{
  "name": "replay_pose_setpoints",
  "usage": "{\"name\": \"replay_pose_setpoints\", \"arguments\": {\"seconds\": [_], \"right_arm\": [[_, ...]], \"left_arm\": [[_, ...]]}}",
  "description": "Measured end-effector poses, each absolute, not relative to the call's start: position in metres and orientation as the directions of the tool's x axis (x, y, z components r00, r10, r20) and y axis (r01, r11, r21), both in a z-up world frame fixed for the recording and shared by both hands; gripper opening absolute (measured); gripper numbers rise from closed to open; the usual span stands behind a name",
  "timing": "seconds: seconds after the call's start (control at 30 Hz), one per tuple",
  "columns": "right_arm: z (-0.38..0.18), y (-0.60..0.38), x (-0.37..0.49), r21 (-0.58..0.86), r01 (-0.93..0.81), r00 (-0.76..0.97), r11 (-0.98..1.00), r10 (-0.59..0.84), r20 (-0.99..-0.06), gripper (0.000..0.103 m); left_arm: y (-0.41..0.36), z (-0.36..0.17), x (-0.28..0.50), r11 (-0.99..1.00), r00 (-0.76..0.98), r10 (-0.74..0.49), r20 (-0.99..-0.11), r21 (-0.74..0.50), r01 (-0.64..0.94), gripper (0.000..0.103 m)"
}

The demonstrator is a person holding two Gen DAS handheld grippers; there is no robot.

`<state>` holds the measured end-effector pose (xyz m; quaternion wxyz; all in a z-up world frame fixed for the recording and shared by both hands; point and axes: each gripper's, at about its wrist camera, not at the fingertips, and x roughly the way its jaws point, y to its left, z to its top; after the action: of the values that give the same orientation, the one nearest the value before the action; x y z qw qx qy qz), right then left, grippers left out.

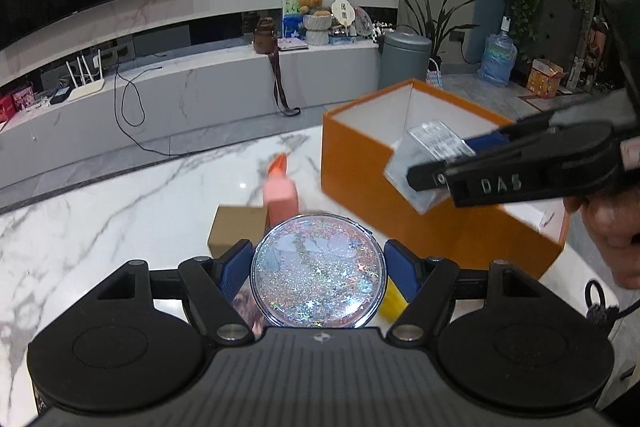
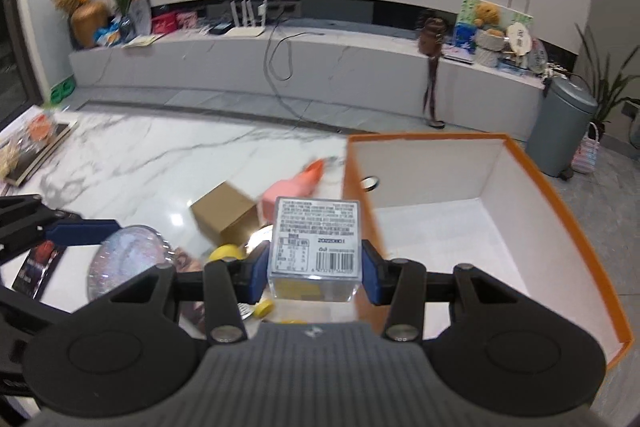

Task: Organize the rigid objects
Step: 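Carry the glittery compact and clear cube box over the orange box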

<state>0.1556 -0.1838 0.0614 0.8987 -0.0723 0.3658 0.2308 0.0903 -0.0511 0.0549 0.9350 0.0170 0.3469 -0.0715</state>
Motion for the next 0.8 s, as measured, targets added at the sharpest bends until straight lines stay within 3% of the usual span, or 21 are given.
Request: {"name": "replay_pose_setpoints", "arguments": {"seconds": [0.8], "right_arm": [[0.072,-0.263,0.183,0.088,-0.310,0.695,0.947,0.289,-0.658,0.046]], "left_arm": [[-0.129,0.082,0.140,0.968,0.759,-0.188,-0.624,0.011,0.249,0.083]]}}
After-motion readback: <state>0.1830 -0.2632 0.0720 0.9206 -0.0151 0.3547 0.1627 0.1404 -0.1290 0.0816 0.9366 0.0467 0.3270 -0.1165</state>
